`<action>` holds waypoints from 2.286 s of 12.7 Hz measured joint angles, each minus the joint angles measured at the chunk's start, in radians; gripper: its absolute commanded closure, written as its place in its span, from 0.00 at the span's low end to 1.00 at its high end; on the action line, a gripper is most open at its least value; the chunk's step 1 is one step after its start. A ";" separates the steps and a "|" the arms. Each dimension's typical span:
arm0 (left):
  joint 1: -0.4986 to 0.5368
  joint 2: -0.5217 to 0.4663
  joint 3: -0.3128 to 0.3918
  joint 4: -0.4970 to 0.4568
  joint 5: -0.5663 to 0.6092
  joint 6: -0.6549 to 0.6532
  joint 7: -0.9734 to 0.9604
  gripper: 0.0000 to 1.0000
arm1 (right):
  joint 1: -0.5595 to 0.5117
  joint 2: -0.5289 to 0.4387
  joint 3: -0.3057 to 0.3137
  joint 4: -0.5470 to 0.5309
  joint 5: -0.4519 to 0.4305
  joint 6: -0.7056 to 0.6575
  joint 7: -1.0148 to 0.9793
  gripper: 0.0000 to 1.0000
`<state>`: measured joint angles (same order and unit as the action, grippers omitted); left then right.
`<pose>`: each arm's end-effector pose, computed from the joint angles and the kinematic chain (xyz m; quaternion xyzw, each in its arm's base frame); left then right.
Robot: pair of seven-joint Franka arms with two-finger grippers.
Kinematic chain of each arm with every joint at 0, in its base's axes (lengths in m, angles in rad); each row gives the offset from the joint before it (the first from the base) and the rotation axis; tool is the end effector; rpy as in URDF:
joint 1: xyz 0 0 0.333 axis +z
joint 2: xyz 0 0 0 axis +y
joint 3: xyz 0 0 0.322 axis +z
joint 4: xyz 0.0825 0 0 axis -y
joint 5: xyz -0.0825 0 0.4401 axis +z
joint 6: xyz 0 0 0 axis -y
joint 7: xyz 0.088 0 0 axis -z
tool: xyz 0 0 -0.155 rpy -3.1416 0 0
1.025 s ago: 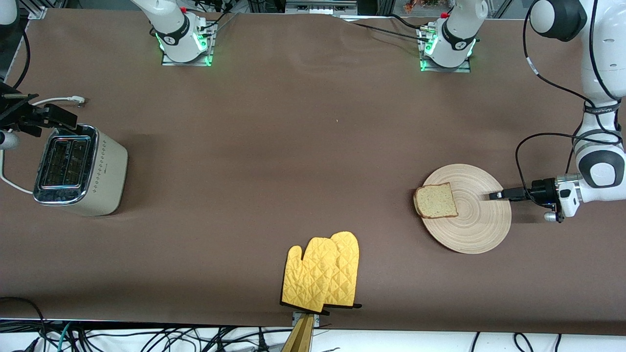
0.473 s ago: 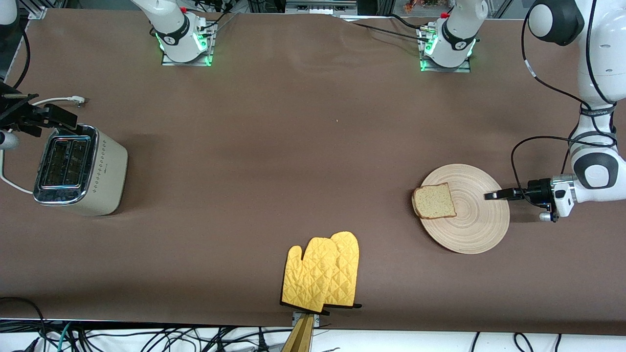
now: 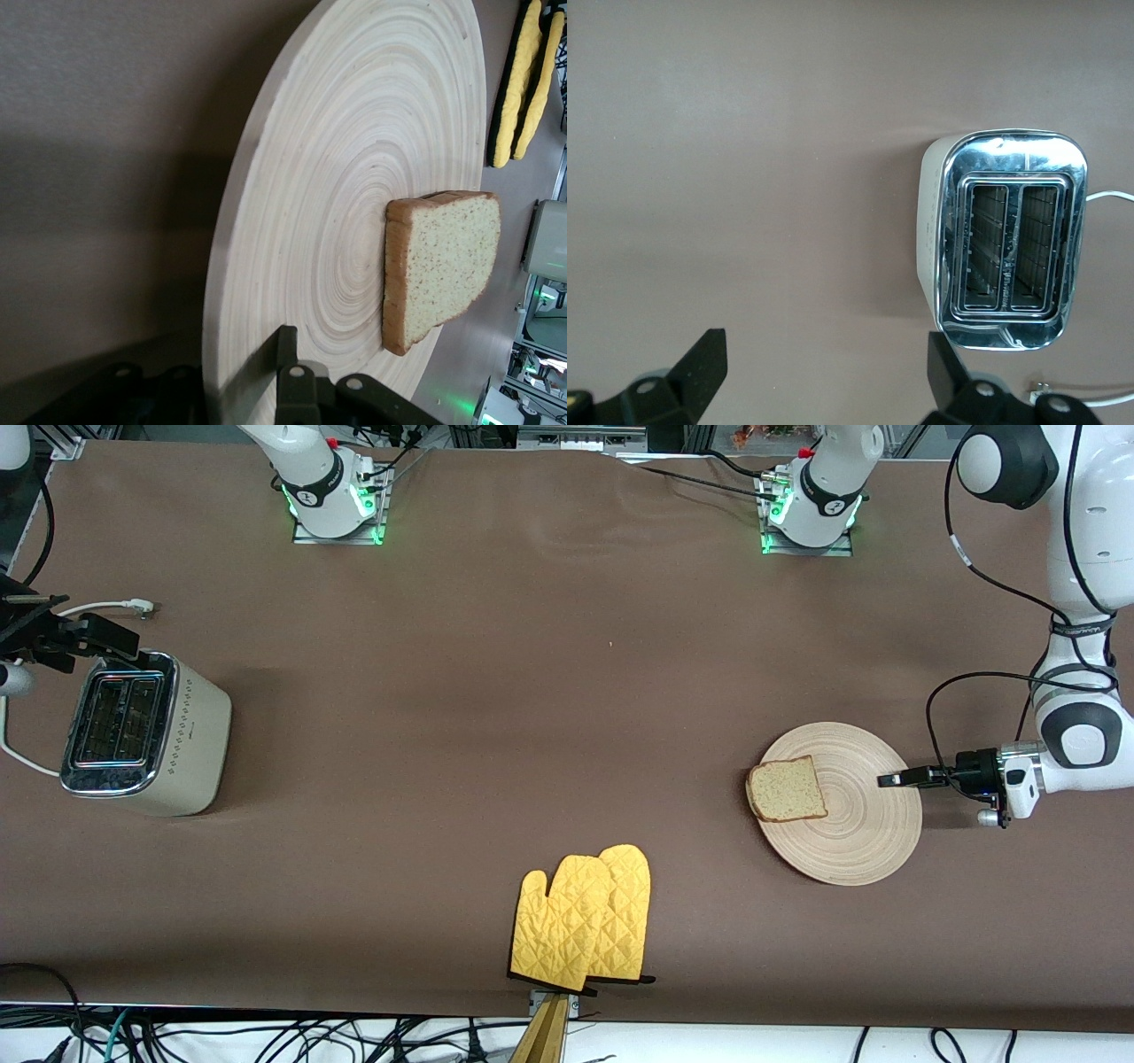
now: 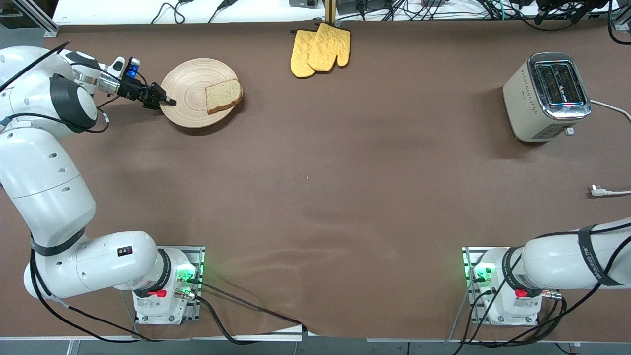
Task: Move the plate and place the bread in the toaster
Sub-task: 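Slide the plate with the left gripper toward the toaster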
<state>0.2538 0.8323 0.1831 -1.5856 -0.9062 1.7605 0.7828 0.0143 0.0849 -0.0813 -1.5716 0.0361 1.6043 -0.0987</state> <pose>0.6425 0.1783 0.0651 0.9051 0.0532 -0.0501 0.4188 0.6338 -0.0355 0.5322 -0.9994 -0.0148 0.0247 0.0167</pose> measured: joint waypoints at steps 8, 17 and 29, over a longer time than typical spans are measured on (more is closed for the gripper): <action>-0.072 -0.005 -0.069 0.018 -0.217 -0.109 0.000 1.00 | 0.000 0.000 -0.001 0.000 0.000 0.000 0.000 0.00; -0.563 -0.050 -0.006 -0.009 -0.513 0.008 -0.086 1.00 | -0.002 0.000 -0.002 0.000 0.000 0.000 0.000 0.00; -1.001 0.033 0.019 -0.033 -0.803 0.382 -0.164 0.89 | -0.001 0.000 -0.002 -0.001 0.000 0.000 0.000 0.00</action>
<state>-0.7471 0.8654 0.2018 -1.6189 -1.7094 2.1420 0.6188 0.0132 0.0853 -0.0835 -1.5721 0.0361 1.6039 -0.0982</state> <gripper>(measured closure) 0.863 0.000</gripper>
